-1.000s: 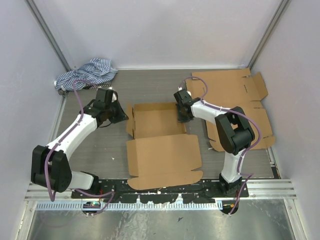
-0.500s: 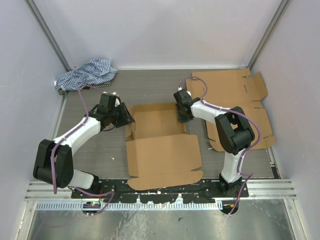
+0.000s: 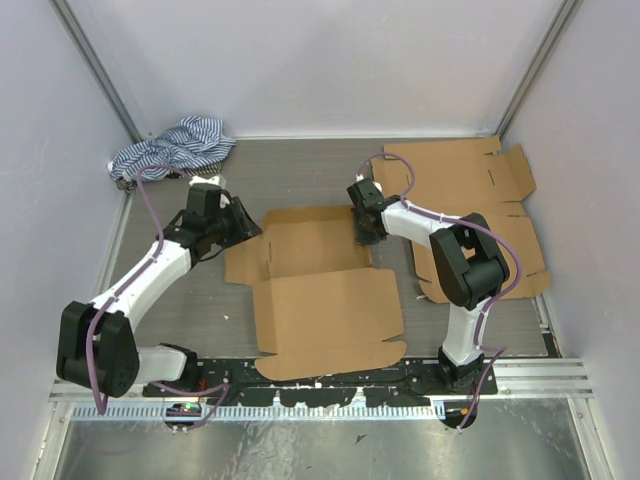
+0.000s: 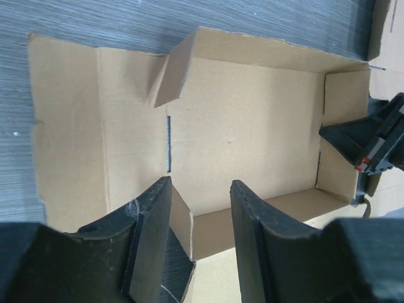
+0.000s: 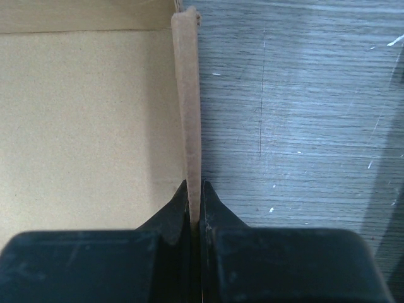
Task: Fold the paper box
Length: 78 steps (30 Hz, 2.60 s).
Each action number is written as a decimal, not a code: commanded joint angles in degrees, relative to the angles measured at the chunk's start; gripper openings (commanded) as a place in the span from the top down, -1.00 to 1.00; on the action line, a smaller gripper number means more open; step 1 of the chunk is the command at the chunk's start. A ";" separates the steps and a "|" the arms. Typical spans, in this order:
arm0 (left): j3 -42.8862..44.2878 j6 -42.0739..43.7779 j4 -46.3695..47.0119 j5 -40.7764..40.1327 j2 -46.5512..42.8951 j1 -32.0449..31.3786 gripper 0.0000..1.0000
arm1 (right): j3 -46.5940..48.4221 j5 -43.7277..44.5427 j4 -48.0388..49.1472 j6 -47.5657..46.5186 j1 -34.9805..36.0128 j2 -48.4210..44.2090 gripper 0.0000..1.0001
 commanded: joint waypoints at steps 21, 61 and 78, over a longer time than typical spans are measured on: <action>-1.85 -6.16 -9.65 -16.68 11.53 12.33 0.18 | -0.07 -1.80 -2.19 -0.98 0.44 0.65 0.98; -25.76 -16.92 38.02 18.13 8.53 12.33 0.14 | 0.80 -4.06 -2.83 -2.17 0.32 0.67 0.98; -23.43 -7.78 18.17 10.30 -12.30 15.68 0.13 | -10.41 -34.05 14.21 -0.66 -9.20 -5.19 0.98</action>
